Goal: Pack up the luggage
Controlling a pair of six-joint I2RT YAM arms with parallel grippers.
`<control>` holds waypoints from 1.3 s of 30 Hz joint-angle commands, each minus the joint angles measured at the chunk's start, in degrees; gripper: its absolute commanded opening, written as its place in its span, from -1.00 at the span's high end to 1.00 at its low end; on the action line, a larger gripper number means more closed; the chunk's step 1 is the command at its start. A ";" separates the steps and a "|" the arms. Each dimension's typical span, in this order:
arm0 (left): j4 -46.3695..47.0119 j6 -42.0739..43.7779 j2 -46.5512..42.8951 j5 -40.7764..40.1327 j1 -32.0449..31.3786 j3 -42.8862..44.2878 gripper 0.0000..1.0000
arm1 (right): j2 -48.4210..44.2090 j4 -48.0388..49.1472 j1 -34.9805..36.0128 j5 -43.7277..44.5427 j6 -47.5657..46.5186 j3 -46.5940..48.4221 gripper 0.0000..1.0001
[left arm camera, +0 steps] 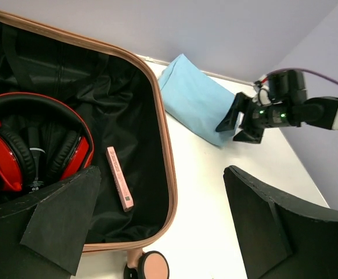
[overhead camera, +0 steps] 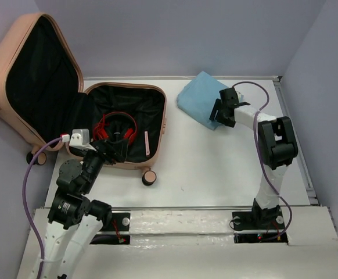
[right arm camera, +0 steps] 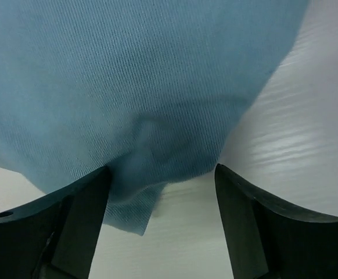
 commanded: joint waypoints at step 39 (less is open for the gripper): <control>-10.53 8.35 110.42 -9.66 -25.86 78.20 -0.98 | -39.04 9.98 -7.81 -3.29 2.76 -40.94 -0.92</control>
